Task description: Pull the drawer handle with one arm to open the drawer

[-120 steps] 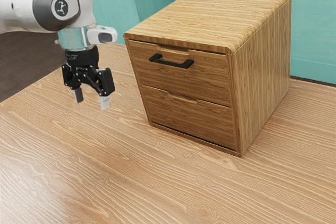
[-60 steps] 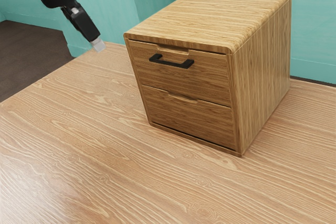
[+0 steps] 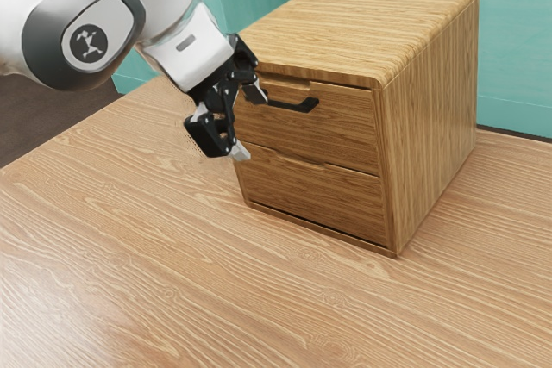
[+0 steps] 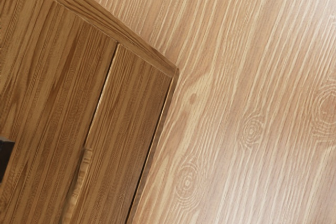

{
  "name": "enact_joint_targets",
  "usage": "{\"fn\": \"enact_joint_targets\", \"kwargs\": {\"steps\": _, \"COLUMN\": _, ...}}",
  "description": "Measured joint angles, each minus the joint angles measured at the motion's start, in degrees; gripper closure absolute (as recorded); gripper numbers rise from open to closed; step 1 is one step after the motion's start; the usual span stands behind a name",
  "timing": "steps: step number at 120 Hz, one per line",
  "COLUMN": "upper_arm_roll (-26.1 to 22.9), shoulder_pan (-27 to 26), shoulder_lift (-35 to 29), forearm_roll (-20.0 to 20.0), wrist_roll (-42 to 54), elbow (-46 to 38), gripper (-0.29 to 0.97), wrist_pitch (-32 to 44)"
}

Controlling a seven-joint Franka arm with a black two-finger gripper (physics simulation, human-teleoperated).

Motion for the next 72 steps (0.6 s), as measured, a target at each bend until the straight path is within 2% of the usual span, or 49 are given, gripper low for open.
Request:
{"fn": "enact_joint_targets", "kwargs": {"steps": 34, "upper_arm_roll": 0.4, "shoulder_pan": 0.9, "shoulder_lift": 7.4, "forearm_roll": 0.5, "wrist_roll": 9.7, "elbow": 5.1, "gripper": 0.0, "wrist_pitch": 4.4}}
{"fn": "enact_joint_targets", "kwargs": {"steps": 72, "upper_arm_roll": 4.0, "shoulder_pan": -2.4, "shoulder_lift": 9.7, "forearm_roll": -0.3, "wrist_roll": 16.3, "elbow": 5.9, "gripper": 0.0, "wrist_pitch": 5.4}}
